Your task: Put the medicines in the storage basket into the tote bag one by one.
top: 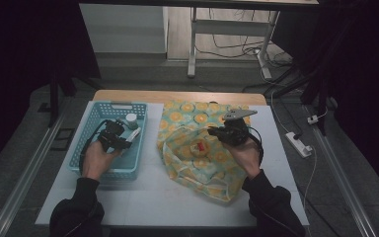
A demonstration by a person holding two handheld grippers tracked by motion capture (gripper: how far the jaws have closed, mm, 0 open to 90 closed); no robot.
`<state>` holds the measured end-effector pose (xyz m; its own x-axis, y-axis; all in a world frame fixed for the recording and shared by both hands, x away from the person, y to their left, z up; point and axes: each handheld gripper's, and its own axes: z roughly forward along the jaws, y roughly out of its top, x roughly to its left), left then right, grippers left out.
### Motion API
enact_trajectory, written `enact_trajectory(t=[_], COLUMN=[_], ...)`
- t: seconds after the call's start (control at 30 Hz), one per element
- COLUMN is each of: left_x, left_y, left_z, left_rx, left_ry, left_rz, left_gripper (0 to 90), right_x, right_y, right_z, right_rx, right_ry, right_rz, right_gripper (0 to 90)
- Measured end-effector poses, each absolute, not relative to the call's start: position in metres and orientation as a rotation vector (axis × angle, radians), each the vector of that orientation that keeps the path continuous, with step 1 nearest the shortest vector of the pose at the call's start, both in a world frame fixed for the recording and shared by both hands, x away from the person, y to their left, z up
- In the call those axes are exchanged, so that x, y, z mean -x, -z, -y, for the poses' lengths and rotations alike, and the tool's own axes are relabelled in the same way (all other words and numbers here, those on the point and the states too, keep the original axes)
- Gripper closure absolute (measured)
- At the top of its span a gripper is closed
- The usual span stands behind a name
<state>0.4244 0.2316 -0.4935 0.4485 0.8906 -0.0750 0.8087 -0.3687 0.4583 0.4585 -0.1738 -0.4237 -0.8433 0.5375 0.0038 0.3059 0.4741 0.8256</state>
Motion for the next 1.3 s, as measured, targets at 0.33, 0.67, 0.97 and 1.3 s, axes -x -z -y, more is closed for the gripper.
enact_trajectory(t=[0.33,0.67,0.97,1.3], left_x=[-0.418,-0.410,-0.404,-0.397], left_y=[0.482,0.467,0.452,0.438], left_z=[-0.240,-0.245,-0.240,-0.225], left_rx=[-2.194,-2.117,-2.092,-2.089], left_ry=[-0.265,-0.243,-0.224,-0.214], left_rz=[-1.385,-1.326,-1.258,-1.175], left_gripper=[71.0,70.9,71.0,71.0], right_x=[-0.459,-0.458,-0.459,-0.458], right_y=[0.424,0.423,0.422,0.421], right_z=[0.175,0.174,0.176,0.177], right_rx=[-0.724,-0.721,-0.722,-0.718], right_ry=[-1.310,-1.309,-1.317,-1.323], right_rz=[-2.466,-2.462,-2.455,-2.450], right_gripper=[90.0,90.0,90.0,90.0])
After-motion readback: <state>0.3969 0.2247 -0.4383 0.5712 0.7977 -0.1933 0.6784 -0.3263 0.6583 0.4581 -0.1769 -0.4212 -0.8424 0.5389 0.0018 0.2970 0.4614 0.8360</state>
